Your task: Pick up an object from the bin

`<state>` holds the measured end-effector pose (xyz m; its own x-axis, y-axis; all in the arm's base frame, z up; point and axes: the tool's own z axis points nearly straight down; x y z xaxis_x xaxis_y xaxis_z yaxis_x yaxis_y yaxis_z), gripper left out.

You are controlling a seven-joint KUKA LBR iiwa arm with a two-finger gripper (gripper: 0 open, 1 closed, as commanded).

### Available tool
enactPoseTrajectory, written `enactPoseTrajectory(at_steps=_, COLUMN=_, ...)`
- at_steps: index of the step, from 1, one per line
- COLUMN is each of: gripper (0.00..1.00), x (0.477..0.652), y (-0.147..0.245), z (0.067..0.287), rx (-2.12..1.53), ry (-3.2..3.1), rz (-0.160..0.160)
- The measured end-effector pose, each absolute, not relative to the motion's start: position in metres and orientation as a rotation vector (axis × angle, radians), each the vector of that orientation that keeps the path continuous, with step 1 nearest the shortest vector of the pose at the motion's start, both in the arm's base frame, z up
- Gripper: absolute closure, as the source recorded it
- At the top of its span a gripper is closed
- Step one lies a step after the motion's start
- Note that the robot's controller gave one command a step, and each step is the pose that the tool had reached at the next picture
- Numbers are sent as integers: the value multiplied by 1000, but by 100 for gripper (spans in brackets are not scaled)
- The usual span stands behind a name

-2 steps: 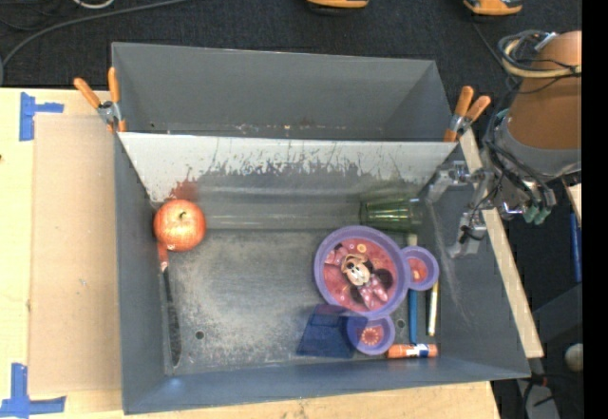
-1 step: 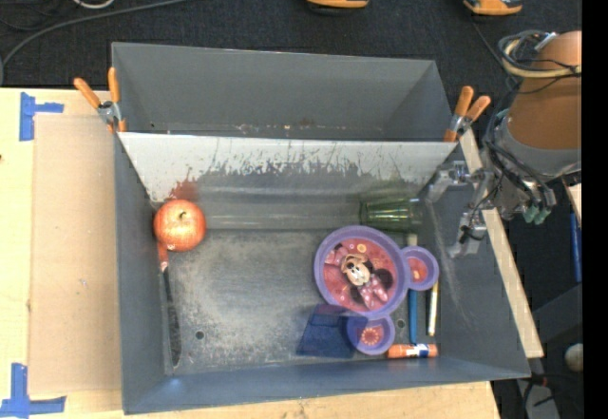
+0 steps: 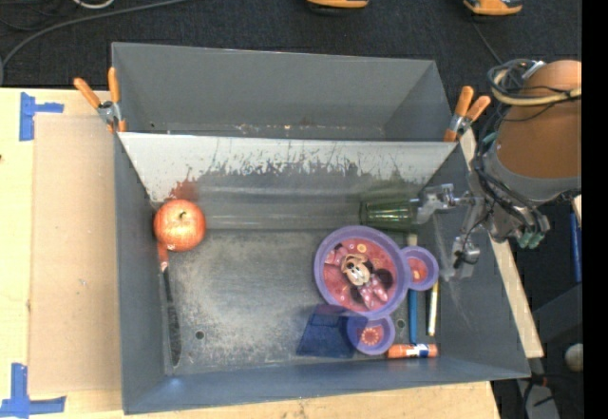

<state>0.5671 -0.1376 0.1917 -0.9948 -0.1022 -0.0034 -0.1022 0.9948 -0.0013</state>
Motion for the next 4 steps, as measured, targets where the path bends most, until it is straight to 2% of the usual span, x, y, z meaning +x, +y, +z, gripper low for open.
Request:
enactPoseTrajectory(at_steps=1, gripper=0, x=561, y=-126, z=145, rx=-279, ry=3132, rz=4)
enactPoseTrajectory(at_steps=2, gripper=0, x=563, y=-79, z=133, rx=-456, ry=3112, rz=7)
enactPoseTrajectory(at_steps=3, gripper=0, x=561, y=-67, z=129, rx=-481, ry=3107, rz=3)
enactPoseTrajectory(at_steps=4, gripper=0, x=567, y=-62, z=123, rx=-487, ry=3103, rz=0)
